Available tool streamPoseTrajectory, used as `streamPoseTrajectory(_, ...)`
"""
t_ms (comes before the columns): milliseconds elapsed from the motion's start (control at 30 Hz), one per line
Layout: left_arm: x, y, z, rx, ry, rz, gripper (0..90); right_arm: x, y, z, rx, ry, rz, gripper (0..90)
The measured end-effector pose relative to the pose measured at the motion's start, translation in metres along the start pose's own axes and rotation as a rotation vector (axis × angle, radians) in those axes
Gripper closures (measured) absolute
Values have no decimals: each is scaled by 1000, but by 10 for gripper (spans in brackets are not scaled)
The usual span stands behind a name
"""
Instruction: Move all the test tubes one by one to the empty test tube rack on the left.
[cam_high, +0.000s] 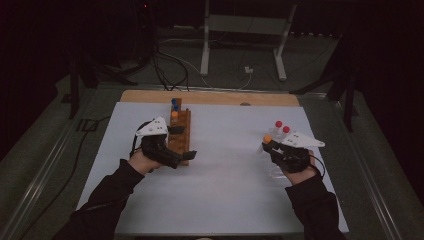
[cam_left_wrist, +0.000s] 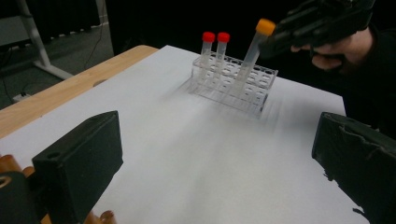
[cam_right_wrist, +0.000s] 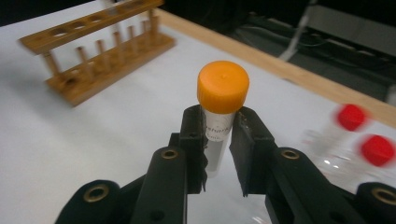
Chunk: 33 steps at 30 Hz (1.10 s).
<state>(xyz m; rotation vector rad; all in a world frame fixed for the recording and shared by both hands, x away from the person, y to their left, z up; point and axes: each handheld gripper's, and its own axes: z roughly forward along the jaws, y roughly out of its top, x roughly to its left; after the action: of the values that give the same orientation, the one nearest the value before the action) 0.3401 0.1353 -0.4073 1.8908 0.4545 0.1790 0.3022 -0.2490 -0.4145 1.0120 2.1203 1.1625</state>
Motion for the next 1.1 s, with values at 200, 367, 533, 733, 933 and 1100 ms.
streamPoseTrajectory(200, -8, 3, 10, 11, -34, 15, 28, 25, 3, 14, 17, 90, -47, 745)
streamPoseTrajectory(367, -17, 3, 20, 28, -75, 27, 35, 44, 4, 23, 31, 165, -67, 746)
streamPoseTrajectory(533, -26, 3, 31, 41, -126, 42, 51, 64, 4, 31, 48, 225, -105, 746)
streamPoseTrajectory(733, -34, 1, 44, 50, -178, 70, 168, 77, 5, 35, 56, 271, -127, 746)
streamPoseTrajectory(933, -37, 3, 54, 45, -193, 78, 321, 84, 5, 36, 58, 303, -132, 746)
streamPoseTrajectory(1100, -39, 3, 61, 58, -191, 85, 440, 87, 7, 35, 55, 312, -133, 746)
